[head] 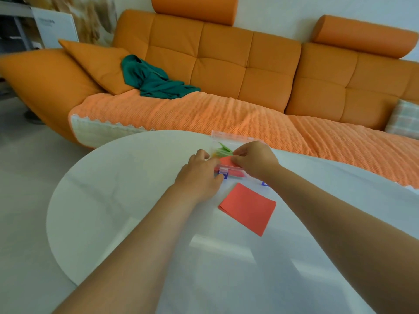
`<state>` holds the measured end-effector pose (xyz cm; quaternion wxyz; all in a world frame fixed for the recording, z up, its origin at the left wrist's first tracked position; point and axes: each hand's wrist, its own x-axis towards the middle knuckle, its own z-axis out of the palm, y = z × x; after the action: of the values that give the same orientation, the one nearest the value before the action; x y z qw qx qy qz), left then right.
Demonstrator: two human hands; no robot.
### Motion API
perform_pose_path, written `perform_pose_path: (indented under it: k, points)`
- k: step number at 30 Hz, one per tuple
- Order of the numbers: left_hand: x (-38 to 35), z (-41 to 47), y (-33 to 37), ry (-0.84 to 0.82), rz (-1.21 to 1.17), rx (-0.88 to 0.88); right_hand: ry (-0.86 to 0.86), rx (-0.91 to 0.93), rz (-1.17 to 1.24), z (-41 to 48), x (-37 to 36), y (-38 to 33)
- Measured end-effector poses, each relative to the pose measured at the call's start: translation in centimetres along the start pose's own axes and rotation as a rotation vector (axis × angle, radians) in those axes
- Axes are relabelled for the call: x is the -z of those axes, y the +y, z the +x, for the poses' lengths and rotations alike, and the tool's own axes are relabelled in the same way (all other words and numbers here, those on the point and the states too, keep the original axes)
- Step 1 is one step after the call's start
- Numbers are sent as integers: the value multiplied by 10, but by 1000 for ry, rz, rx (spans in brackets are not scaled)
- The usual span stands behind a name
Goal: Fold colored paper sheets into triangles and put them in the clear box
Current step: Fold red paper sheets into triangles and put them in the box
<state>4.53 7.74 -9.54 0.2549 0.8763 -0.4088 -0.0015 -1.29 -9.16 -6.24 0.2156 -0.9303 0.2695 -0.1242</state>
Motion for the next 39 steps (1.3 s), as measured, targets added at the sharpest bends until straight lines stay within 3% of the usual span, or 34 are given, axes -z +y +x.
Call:
perform_pose_path:
  k: [2, 8, 15, 19, 22, 25, 29, 34, 39]
  points:
    - [0, 1, 0, 0, -7, 4, 21, 48, 5, -7, 3, -3]
    - [1, 2, 0, -25, -28, 8, -126, 72, 20, -16, -2, -5]
    - [11, -6, 7, 126, 37, -37, 38, 203, 129, -41, 30, 4]
    - [17, -20, 23, 194, -11, -142, 5, 269, 118, -77, 44, 15]
    - [14, -35, 35, 118, -107, -252, -157, 263, 10, -104, 43, 29]
    - [5, -44, 40, -90, -93, -277, -306, 262, -87, -127, 40, 45]
    - [-3, -54, 44, -310, 71, -259, -333, 260, -145, -140, 31, 66]
    - [-6, -58, 37, -293, 46, -249, -191, 292, -81, -139, 19, 70]
    - [-10, -55, 32, -224, -18, -280, -163, 342, -72, -135, 20, 74]
